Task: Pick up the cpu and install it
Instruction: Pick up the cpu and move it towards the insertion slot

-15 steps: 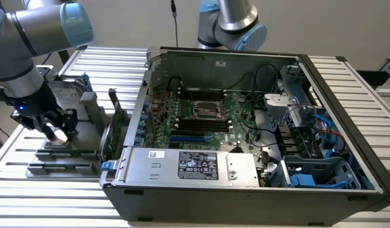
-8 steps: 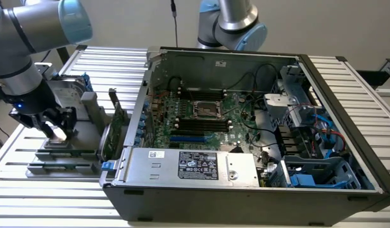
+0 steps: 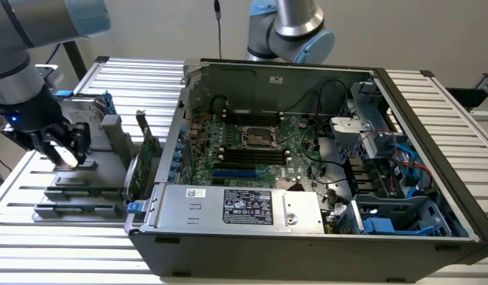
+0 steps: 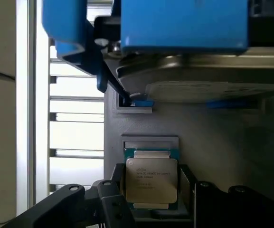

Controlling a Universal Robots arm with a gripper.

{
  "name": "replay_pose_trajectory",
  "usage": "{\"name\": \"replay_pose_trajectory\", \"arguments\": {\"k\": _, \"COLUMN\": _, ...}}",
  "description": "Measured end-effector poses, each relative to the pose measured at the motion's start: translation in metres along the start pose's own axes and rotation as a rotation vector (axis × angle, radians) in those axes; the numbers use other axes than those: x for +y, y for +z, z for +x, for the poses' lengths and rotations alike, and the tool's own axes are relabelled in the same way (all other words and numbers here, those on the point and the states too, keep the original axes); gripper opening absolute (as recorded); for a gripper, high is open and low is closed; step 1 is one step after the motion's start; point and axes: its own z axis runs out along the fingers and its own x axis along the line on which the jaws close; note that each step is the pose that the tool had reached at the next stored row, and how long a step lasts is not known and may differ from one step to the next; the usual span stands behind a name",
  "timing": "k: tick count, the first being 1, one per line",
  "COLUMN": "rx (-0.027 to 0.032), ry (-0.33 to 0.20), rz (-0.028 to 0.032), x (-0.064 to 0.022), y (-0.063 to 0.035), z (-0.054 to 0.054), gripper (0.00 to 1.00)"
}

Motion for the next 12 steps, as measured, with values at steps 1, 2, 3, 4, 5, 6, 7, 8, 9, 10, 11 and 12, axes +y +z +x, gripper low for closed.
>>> {"name": "replay_pose_trajectory", "arguments": {"k": 1, "rx": 0.0001, "ry": 0.000, "rz": 0.0000, "x": 0.0002, "y": -0.0045, "z": 0.000, "gripper": 0.55}}
{"name": "replay_pose_trajectory", "arguments": {"k": 2, "rx": 0.0003, "ry": 0.000, "rz": 0.0001, "x": 0.0003, "y": -0.0091, "z": 0.000, "gripper": 0.55}}
{"name": "replay_pose_trajectory", "arguments": {"k": 3, "rx": 0.0003, "ry": 0.000, "rz": 0.0000, "x": 0.0005, "y": -0.0138, "z": 0.000, "gripper": 0.55}}
{"name": "replay_pose_trajectory", "arguments": {"k": 4, "rx": 0.0002, "ry": 0.000, "rz": -0.0001, "x": 0.0007, "y": -0.0183, "z": -0.001, "gripper": 0.55}}
{"name": "replay_pose_trajectory", "arguments": {"k": 5, "rx": 0.0003, "ry": 0.000, "rz": 0.0000, "x": 0.0008, "y": -0.0228, "z": -0.001, "gripper": 0.55}}
{"name": "replay_pose_trajectory", "arguments": {"k": 6, "rx": 0.0003, "ry": 0.000, "rz": 0.0000, "x": 0.0010, "y": -0.0273, "z": -0.001, "gripper": 0.55}}
{"name": "replay_pose_trajectory", "arguments": {"k": 7, "rx": 0.0002, "ry": 0.000, "rz": 0.0000, "x": 0.0012, "y": -0.0319, "z": 0.000, "gripper": 0.55}}
{"name": "replay_pose_trajectory", "arguments": {"k": 8, "rx": 0.0003, "ry": 0.000, "rz": 0.0001, "x": 0.0013, "y": -0.0363, "z": 0.000, "gripper": 0.55}}
{"name": "replay_pose_trajectory", "arguments": {"k": 9, "rx": 0.0002, "ry": 0.000, "rz": 0.0000, "x": 0.0015, "y": -0.0409, "z": 0.000, "gripper": 0.55}}
{"name": "replay_pose_trajectory", "arguments": {"k": 10, "rx": 0.0002, "ry": 0.000, "rz": -0.0001, "x": 0.0017, "y": -0.0454, "z": -0.001, "gripper": 0.55}}
{"name": "replay_pose_trajectory", "arguments": {"k": 11, "rx": 0.0003, "ry": 0.000, "rz": 0.0000, "x": 0.0018, "y": -0.0501, "z": -0.001, "gripper": 0.55}}
{"name": "replay_pose_trajectory", "arguments": {"k": 12, "rx": 0.0001, "ry": 0.000, "rz": -0.0001, "x": 0.0020, "y": -0.0546, "z": -0.001, "gripper": 0.55}}
